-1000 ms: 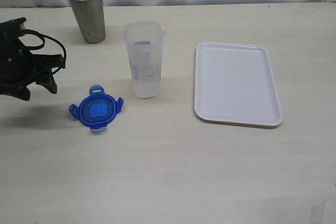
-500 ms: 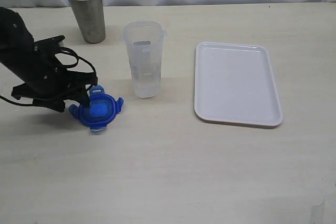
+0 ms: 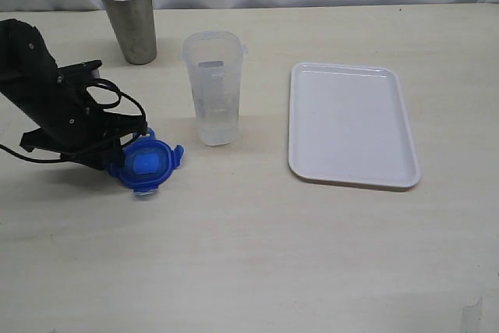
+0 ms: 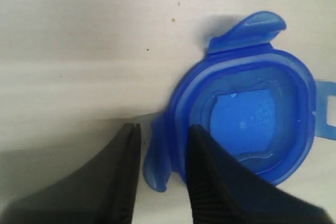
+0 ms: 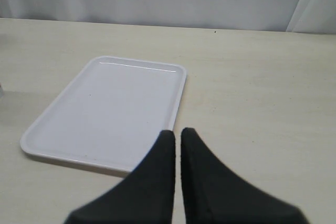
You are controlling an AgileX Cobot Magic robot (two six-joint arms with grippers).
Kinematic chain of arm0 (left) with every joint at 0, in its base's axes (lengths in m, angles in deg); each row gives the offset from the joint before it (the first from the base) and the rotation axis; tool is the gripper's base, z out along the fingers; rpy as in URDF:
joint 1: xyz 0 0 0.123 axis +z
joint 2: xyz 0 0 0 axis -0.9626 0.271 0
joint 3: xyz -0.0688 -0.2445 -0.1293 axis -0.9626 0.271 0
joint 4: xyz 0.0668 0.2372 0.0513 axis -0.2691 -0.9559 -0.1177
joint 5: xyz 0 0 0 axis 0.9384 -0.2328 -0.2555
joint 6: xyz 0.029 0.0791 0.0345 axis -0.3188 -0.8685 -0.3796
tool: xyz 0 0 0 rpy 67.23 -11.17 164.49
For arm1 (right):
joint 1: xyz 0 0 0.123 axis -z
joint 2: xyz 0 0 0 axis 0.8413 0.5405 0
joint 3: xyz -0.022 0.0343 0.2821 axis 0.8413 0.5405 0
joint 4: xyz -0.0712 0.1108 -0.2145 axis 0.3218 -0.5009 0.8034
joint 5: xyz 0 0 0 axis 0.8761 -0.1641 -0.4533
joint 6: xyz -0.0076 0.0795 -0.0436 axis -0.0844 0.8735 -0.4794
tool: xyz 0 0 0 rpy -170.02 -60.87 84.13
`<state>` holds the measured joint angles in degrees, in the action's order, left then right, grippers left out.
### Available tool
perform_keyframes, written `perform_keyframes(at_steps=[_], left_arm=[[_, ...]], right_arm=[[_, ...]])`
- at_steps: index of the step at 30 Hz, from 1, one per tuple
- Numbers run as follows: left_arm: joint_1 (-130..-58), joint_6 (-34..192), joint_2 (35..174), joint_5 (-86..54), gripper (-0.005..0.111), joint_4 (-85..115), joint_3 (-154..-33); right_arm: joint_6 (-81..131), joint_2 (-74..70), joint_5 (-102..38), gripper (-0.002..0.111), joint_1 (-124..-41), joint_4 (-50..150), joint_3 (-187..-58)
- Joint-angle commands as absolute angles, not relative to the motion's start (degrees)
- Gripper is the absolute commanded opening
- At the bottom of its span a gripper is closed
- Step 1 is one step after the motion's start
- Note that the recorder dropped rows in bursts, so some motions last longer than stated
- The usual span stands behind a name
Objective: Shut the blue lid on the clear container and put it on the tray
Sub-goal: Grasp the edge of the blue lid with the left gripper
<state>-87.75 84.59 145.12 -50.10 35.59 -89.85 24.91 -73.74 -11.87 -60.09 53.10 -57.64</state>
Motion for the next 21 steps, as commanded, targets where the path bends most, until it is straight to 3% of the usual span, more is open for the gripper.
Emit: perform_keyframes(at_steps=[1,21], left_arm=[[-88.0,84.4,145.3,-49.9,0.027,35.1,-89.7],[-88.0,84.4,145.1,-51.3,0.027,35.1,-89.8]], right_arm=[[25.1,-74.0,-12.0,0.004,-59.9,53.3,-57.6],[25.1,-74.0,-12.0,0.004,-59.9,53.3,-57.6]])
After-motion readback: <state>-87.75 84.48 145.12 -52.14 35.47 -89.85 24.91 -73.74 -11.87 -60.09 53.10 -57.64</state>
